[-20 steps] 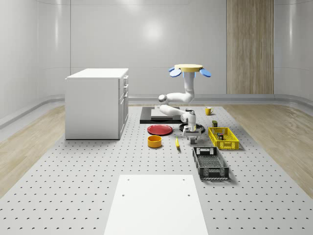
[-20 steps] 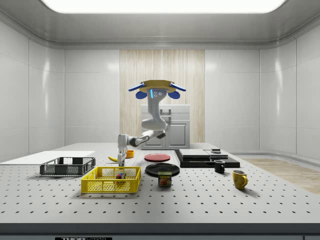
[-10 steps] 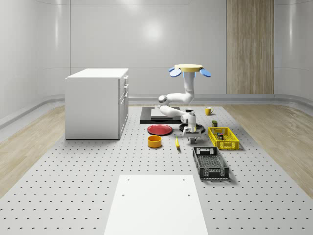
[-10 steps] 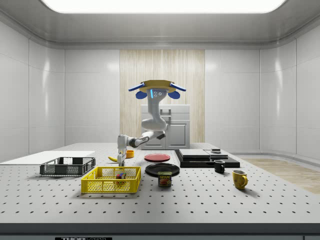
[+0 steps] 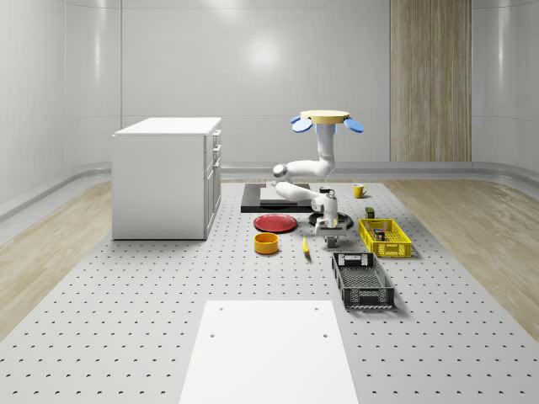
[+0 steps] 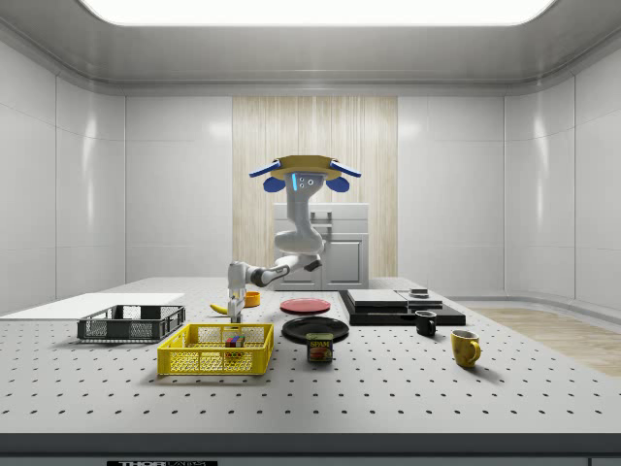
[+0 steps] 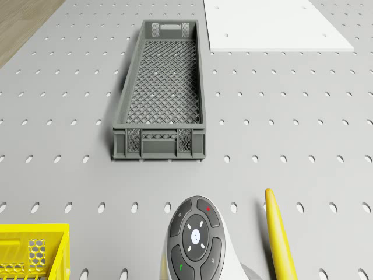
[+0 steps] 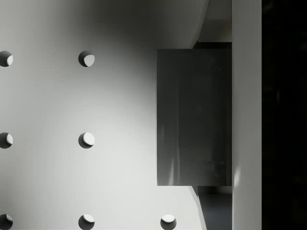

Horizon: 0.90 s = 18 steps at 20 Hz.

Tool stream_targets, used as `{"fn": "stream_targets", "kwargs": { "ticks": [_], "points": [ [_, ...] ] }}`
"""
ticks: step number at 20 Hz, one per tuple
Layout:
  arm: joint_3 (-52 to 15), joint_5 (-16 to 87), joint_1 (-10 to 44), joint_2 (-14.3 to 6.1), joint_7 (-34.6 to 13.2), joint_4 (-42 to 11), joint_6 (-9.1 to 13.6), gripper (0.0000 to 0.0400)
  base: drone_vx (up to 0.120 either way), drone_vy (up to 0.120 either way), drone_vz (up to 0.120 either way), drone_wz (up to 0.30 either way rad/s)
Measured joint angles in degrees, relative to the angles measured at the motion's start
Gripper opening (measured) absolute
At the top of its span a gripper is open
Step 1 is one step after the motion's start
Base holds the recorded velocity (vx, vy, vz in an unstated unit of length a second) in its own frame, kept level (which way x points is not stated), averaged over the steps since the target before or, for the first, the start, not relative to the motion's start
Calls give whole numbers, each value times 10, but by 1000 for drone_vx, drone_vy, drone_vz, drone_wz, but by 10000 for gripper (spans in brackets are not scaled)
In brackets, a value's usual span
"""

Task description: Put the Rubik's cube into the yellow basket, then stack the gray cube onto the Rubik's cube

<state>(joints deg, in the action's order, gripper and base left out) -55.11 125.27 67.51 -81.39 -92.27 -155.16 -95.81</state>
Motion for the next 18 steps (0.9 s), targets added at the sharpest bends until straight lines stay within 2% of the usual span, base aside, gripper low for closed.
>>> {"fn": "stream_targets", "kwargs": {
  "ticks": [4,12,18],
  "points": [
    [-12,-10,-5,0,1,-9,9,252,0,0,0,0],
    [-44,-39,-15,0,1,-29,30,250,-5,0,115,0],
    [-50,-45,-17,0,1,-33,35,250,-120,120,120,0]
  ]
}}
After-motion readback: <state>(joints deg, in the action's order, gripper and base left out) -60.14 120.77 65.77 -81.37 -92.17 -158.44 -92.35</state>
